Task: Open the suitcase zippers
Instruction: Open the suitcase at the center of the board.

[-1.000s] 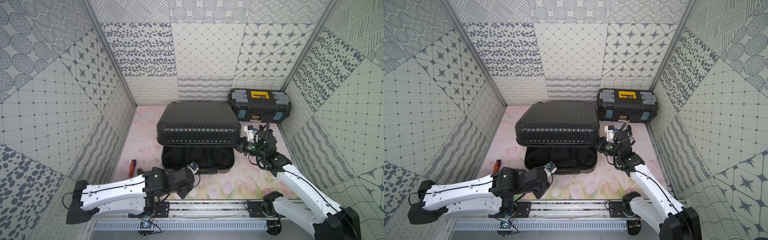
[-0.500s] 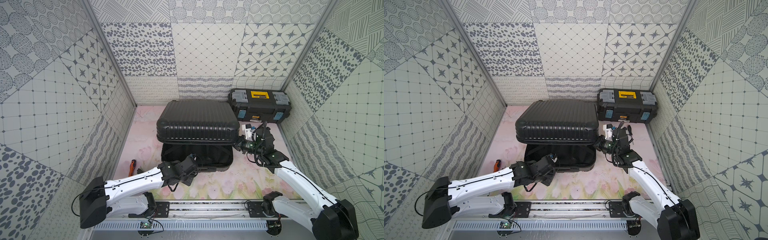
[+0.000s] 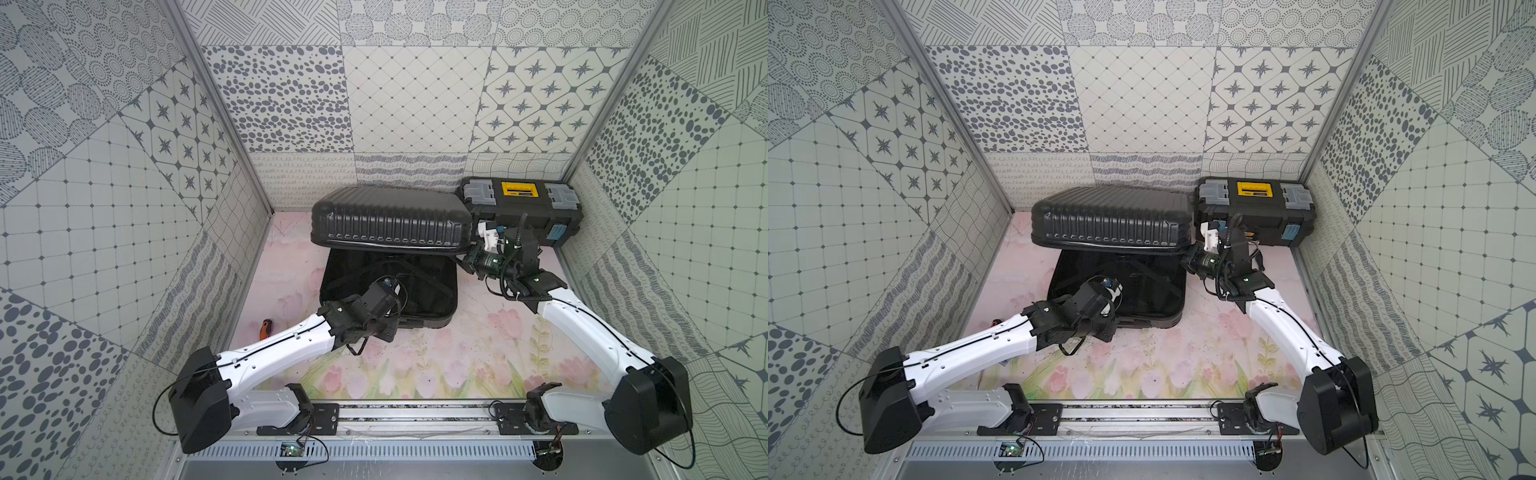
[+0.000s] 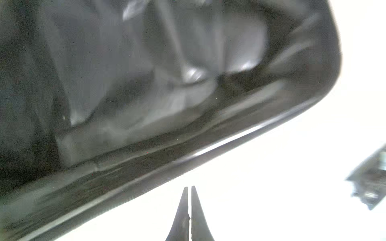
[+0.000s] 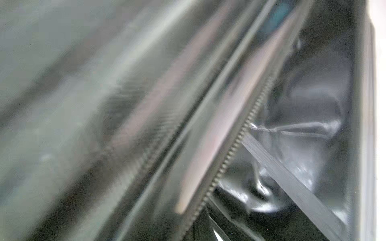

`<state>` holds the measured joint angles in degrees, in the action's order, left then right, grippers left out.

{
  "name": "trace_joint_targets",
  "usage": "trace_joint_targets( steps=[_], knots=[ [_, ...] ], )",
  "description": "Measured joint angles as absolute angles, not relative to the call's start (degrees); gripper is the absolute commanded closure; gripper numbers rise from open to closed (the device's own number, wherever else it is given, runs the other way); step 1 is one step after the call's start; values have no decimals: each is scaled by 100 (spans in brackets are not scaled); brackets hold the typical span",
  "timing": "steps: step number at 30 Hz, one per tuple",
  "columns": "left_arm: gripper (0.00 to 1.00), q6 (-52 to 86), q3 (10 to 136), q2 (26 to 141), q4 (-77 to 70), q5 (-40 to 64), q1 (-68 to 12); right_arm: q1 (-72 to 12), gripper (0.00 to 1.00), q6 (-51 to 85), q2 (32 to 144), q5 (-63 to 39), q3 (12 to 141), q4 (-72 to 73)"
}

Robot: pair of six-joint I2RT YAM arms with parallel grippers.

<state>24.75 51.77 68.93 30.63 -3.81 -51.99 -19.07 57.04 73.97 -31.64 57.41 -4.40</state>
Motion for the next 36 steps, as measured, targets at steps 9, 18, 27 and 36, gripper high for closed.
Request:
trace_joint_targets(
  steps=[9,18,27,36],
  knots=[
    [81,2235,5861,6521,3774,-174,-5170,-1328,100,5791,8910,-3183,7697,-301],
    [77,2270,5570,5996,4219,-58,-5170,-819,92,5754,10683,-3715,9710,-290],
    [72,2366,5253,5640,4460,-64,-5168,-801,80,5306,11041,-3951,10256,-443],
    [59,2423,5142,5697,4451,-78,-5166,-888,44,4674,10132,-3841,8860,-423]
  ],
)
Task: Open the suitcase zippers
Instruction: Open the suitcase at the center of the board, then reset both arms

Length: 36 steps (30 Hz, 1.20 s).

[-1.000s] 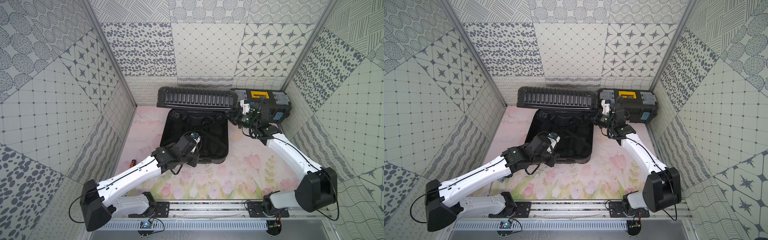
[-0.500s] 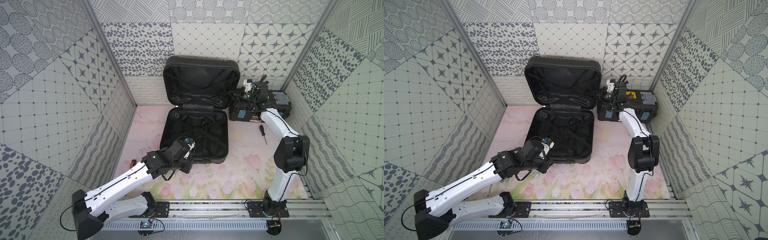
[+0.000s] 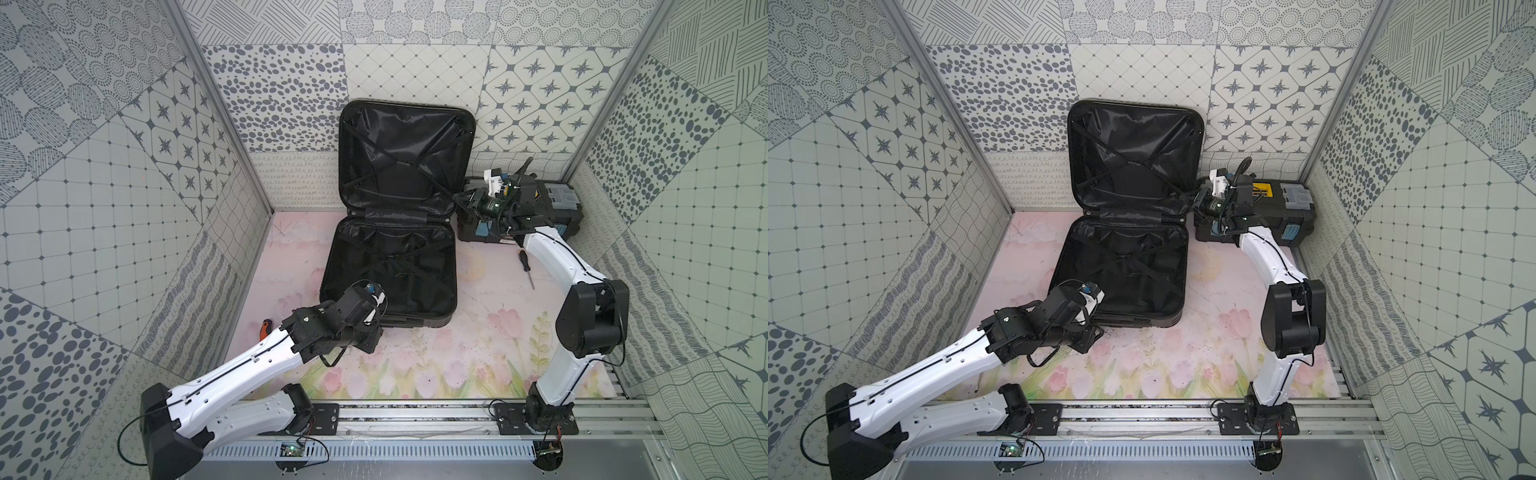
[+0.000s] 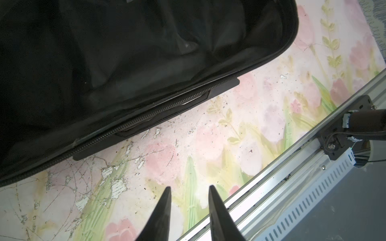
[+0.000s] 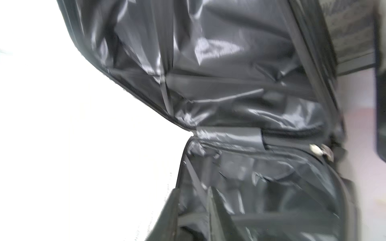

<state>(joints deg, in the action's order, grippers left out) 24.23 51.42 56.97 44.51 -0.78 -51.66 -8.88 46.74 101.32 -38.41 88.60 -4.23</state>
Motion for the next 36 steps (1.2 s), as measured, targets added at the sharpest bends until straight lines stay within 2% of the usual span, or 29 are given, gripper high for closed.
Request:
trace_joint_targets(
  steps=[1,2,3,10,16,19,23,26,31,36],
  knots=[
    [50,2421,5159,5697,4460,-89,-5162,-928,27,4488,9942,-3747,8705,-473],
    [17,2427,5186,5695,4466,-102,-5153,-974,4,4298,9758,-3636,8578,-550],
    [1,2412,5229,5688,4471,-115,-5122,-1046,1,4071,9522,-3463,8444,-635],
    [1,2237,5863,5774,4418,80,-4064,-2056,1,2609,7609,-1544,7660,-1177],
    [1,2040,6034,5686,3900,-381,-2947,-2045,1,2053,6101,45,6062,-655],
    [1,1651,5439,5513,3013,-950,-2364,-2018,1,1603,5516,816,5043,-360],
    [1,764,3846,5457,1009,-1406,-1603,-1811,1,1063,5030,1645,4141,-248],
    [1,259,2985,5839,-47,-1433,-1028,-1321,1,937,4807,1911,3544,12],
    [1,158,2447,6477,-1466,-1149,-473,-735,1,696,4816,1973,2536,711],
    [1,399,2075,7133,-3371,-786,10,-353,1,475,5607,1638,1686,1920]
  ],
)
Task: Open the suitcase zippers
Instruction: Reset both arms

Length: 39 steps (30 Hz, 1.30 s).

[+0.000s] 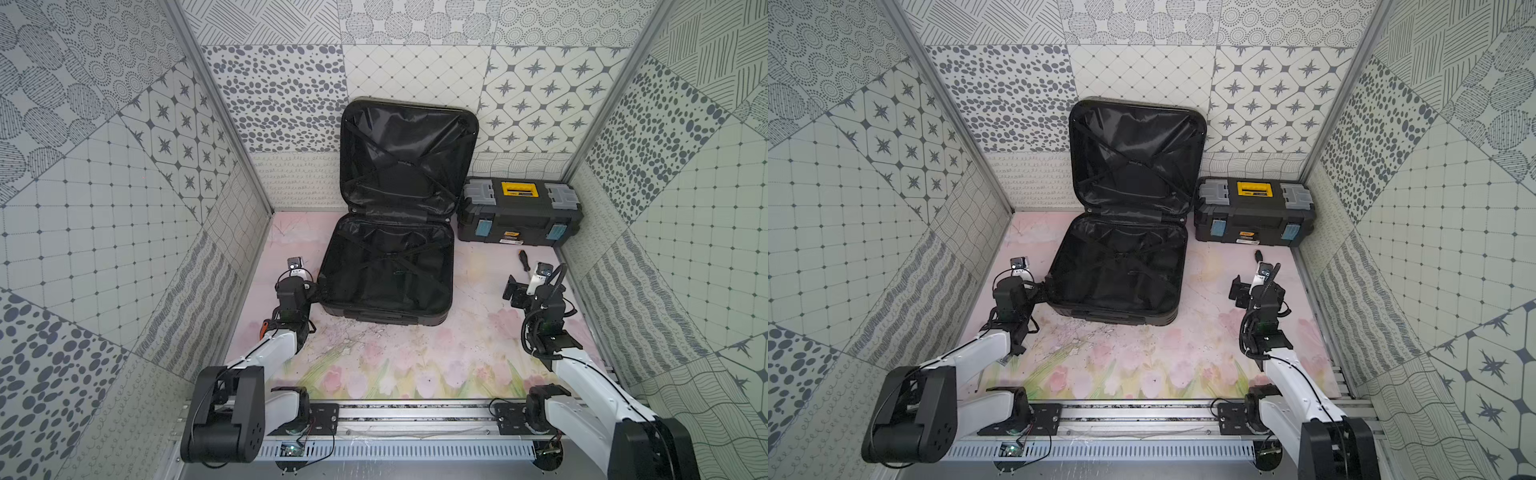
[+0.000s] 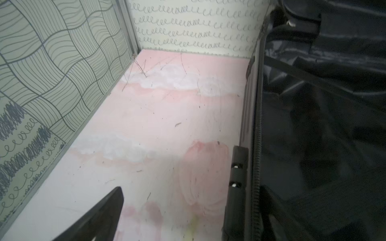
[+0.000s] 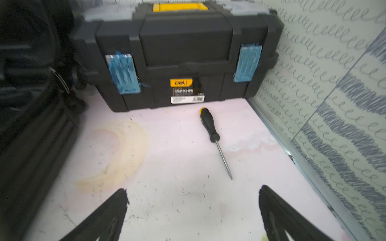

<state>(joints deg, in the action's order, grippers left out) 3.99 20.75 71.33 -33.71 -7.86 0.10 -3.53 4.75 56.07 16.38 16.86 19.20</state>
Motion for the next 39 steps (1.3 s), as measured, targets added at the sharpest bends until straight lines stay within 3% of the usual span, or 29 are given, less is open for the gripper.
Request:
trace_joint_targets(
  steps=[7,14,23,39],
  knots=[
    [1,681,2309,8178,-4788,-14,519,-108,1,397,7419,720,1417,3964],
    [1,364,2091,8733,-6257,344,338,-89,1,235,9113,-327,1194,6202],
    [1,176,2294,8945,-6388,222,226,-75,1,40,8958,-967,2220,5328],
    [1,-19,2375,8971,-6300,51,106,-56,1,89,8958,-628,2274,4641]
  ],
)
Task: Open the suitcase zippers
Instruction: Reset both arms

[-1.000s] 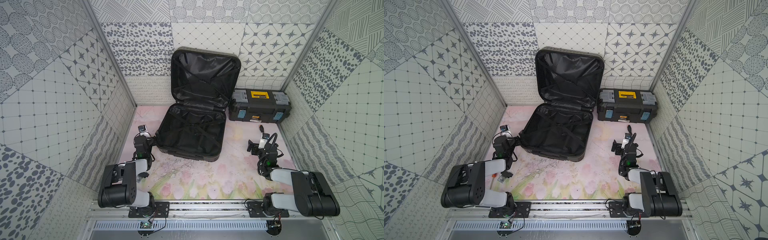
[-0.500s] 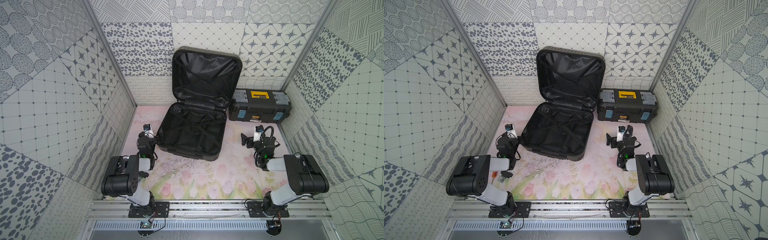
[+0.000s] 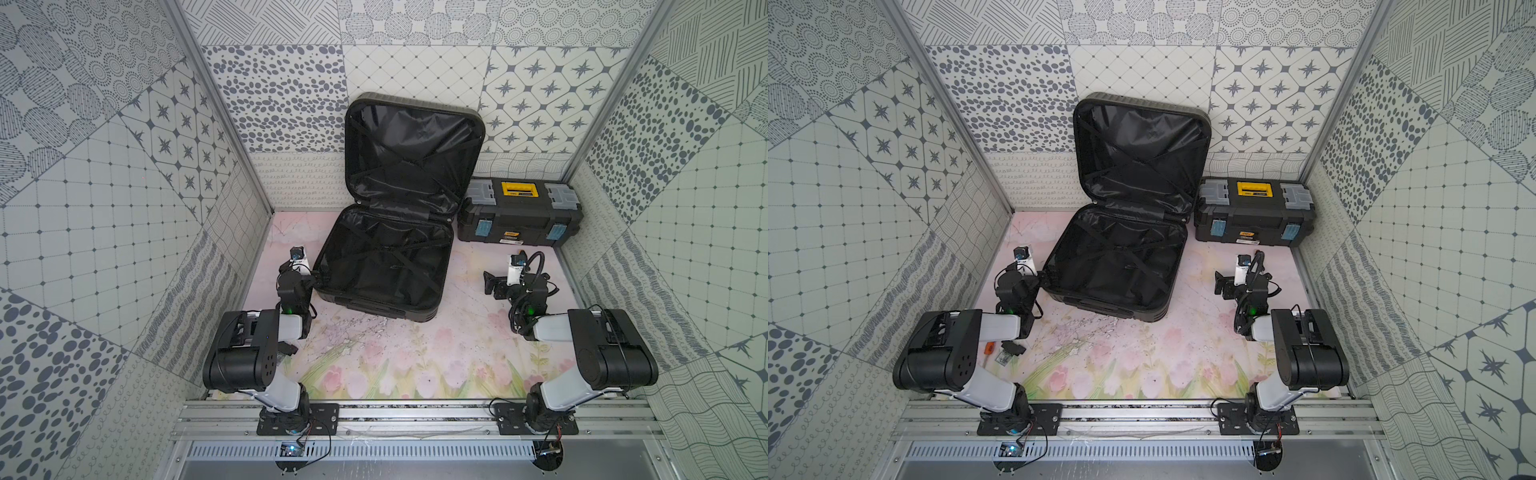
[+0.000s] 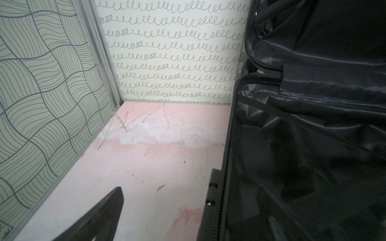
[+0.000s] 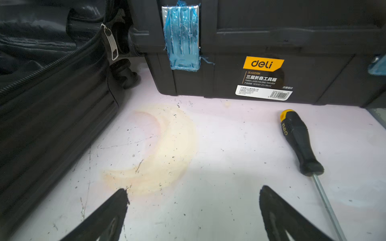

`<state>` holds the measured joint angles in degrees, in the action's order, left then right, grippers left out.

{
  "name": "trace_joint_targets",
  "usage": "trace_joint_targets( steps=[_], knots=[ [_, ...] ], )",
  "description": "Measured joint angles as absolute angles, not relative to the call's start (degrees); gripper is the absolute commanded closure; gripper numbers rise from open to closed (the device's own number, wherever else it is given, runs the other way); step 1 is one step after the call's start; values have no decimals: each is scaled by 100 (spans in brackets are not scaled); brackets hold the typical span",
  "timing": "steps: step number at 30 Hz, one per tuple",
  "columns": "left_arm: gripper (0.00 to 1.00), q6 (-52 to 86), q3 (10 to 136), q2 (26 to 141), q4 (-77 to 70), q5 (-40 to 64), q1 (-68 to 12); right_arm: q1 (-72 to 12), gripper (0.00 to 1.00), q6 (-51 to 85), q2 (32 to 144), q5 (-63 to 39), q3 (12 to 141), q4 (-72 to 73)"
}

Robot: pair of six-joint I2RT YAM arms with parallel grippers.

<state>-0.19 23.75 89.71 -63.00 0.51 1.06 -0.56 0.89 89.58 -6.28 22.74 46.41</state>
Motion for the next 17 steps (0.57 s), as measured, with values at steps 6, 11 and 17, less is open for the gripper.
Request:
trace_joint_targets(
  steps=[6,11,17],
  knots=[
    [1,-45,2375,8971,-6300,47,102,-56,1,89,8958,-591,2274,4615],
    [1,-58,2375,8971,-6300,40,97,-56,1,89,8958,-587,2274,4602],
    [1,-58,2386,8971,-6281,14,93,-56,1,89,8958,-585,2274,4602]
  ],
)
